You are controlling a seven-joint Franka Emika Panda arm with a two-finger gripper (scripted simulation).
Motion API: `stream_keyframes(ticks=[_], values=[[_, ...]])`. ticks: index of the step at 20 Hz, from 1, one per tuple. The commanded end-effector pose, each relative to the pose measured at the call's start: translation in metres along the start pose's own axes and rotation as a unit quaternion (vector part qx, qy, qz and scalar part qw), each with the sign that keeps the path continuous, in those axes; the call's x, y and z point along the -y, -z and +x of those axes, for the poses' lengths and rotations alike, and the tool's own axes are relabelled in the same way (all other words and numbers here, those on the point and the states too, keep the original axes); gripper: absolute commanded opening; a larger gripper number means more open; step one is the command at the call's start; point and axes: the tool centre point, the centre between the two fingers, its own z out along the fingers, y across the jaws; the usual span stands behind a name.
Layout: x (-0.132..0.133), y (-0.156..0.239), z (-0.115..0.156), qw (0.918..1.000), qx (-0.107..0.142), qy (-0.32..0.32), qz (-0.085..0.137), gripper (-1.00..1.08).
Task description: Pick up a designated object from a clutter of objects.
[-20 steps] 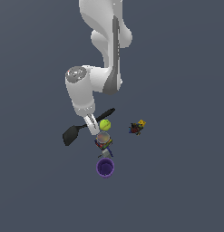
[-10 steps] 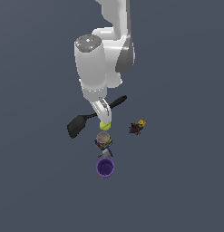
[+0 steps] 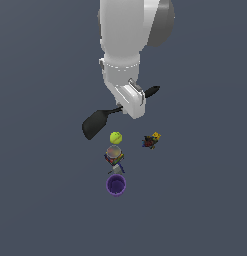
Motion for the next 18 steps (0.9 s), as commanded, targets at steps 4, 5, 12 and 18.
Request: stream_keyframes(ticks=[4,5,12,18], values=[[0.016,0.046,-0.022,1.0000,0.001,0.000,0.001,-1.00],[0.019,0.053,-0.025,1.0000,0.001,0.000,0.001,-1.00],[0.032,0.085,-0.040,1.0000,0.002,0.001,0.001,-1.00],[0.036,0.093,-0.044,1.0000,0.002,0.001,0.001,-1.00]])
